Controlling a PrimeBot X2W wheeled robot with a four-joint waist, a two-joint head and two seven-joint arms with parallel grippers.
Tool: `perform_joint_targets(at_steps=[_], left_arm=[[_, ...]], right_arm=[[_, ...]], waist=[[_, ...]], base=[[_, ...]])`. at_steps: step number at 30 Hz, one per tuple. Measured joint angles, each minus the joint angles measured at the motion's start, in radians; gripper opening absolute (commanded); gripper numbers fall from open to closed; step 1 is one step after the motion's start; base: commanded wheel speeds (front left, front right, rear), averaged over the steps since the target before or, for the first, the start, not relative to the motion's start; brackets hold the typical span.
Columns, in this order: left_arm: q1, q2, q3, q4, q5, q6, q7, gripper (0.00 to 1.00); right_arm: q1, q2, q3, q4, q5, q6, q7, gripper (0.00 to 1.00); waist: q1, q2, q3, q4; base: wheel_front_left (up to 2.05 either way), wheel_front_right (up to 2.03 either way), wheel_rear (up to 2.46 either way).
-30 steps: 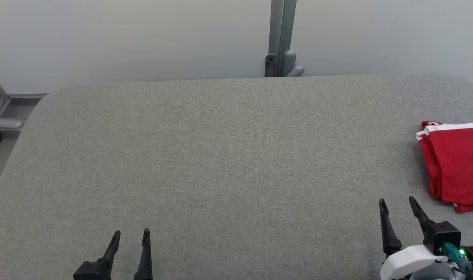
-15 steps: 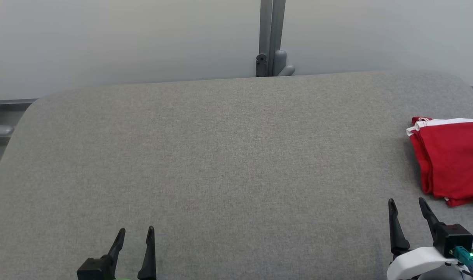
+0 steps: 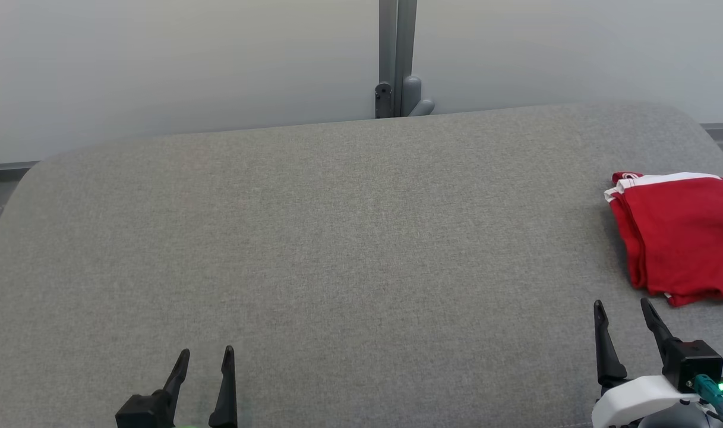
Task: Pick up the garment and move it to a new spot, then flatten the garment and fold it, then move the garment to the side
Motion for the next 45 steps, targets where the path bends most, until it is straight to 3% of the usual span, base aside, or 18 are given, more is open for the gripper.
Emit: perform_joint_targets(at_steps=[45], left_arm=[[-0.005, 0.0, 0.003, -0.004, -0.003, -0.003, 0.0, 1.0]], right_arm=[[0.004, 0.0, -0.006, -0.001, -0.031, 0.0, 0.0, 1.0]], waist=[[0.0, 0.0, 0.005, 0.003]], base=[[0.0, 0.0, 0.0]])
